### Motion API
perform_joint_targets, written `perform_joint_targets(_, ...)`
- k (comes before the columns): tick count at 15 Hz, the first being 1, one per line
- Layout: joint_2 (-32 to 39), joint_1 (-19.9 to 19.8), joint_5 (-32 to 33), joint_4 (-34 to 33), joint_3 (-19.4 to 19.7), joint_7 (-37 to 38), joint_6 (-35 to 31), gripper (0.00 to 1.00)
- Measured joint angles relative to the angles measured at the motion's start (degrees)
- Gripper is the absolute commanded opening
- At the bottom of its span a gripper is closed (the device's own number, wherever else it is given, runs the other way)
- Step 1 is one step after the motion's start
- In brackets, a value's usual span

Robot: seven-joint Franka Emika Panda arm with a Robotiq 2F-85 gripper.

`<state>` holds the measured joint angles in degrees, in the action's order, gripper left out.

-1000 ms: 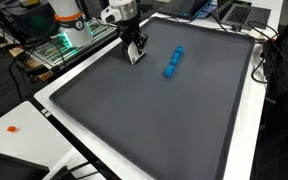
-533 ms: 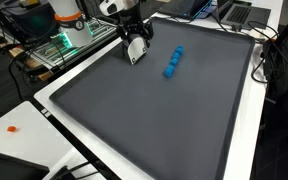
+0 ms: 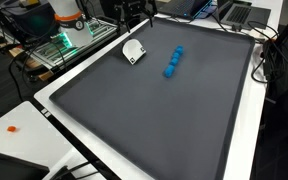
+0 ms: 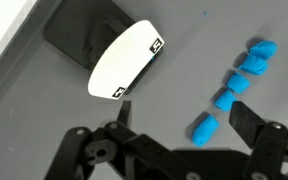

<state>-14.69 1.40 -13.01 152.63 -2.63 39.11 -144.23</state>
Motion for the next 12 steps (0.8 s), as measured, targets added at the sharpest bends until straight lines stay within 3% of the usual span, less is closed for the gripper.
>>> perform_joint_targets(7, -0.4, 0.4, 4.6, -7.3, -2.2, -14.5, 10.0, 1.00)
perform_joint_targets(12, 2.9, 1.5, 9.0, -11.8, -4.1, -22.5, 12.2, 1.00)
